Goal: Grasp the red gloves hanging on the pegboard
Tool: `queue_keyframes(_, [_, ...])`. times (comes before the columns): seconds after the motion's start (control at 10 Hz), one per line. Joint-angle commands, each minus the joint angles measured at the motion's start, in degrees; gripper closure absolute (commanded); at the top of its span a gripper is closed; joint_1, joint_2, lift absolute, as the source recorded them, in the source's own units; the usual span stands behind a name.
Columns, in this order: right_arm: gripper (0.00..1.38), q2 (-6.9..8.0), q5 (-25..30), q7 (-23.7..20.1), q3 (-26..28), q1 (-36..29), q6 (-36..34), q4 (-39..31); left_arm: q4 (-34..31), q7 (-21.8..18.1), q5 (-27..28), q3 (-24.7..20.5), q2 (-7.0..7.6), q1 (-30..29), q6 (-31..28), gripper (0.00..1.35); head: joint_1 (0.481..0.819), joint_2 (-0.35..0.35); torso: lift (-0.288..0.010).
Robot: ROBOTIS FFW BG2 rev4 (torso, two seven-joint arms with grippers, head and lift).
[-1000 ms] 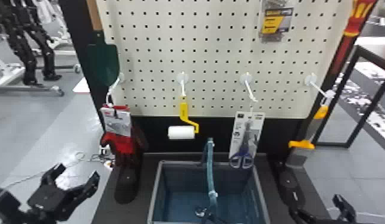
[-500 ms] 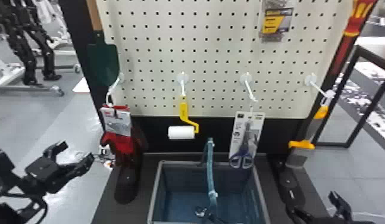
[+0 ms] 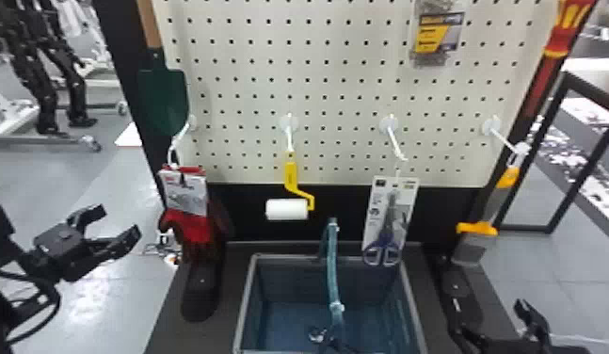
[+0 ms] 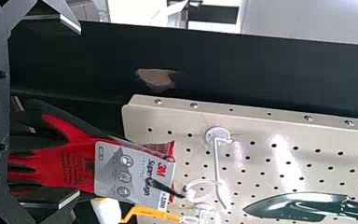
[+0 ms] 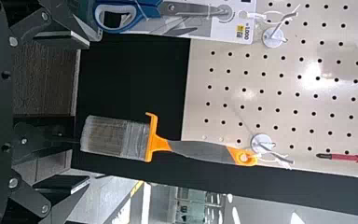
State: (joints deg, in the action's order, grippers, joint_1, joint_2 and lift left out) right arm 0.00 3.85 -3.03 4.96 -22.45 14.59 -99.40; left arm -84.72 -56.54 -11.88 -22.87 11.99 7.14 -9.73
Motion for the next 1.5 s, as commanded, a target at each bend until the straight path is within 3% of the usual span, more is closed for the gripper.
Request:
queue_keyframes(0.0, [0.26,0.05,0.20,-0.40,-0.13,0.21,0.00,0.08,1.40,-1.56,0.89,-0.07,0.93,2.17,-2.14,0.10,0.549,0.000,-0.100])
queue_keyframes(0.2, [0.26,0.05,0.46,-1.28,-0.30,0.65,0.00,0.26,3.51,-4.19,1.16,0.11,2.52,5.43,-3.81,0.10,0.549,0.000,-0.100])
queue_keyframes(0.4, [0.26,0.05,0.81,-2.16,-0.57,1.00,0.00,0.44,6.76,-7.62,0.89,1.16,5.06,9.56,-6.62,0.10,0.549,0.000,-0.100])
queue_keyframes(0.7, [0.26,0.05,1.25,-3.92,-0.57,1.79,0.00,0.96,13.53,-10.87,-0.60,8.55,8.32,15.01,-9.17,0.10,0.549,0.000,-0.100])
queue_keyframes(1.0, [0.26,0.05,1.60,-4.80,-0.57,2.41,0.26,1.40,18.63,-12.98,-2.98,16.81,9.37,20.19,-10.05,0.10,0.549,0.000,-0.100])
queue_keyframes(1.4, [0.26,0.05,1.34,-5.50,-0.57,2.94,1.14,2.28,19.86,-13.95,-2.27,21.64,9.28,22.04,-12.69,0.10,0.549,0.000,-0.100])
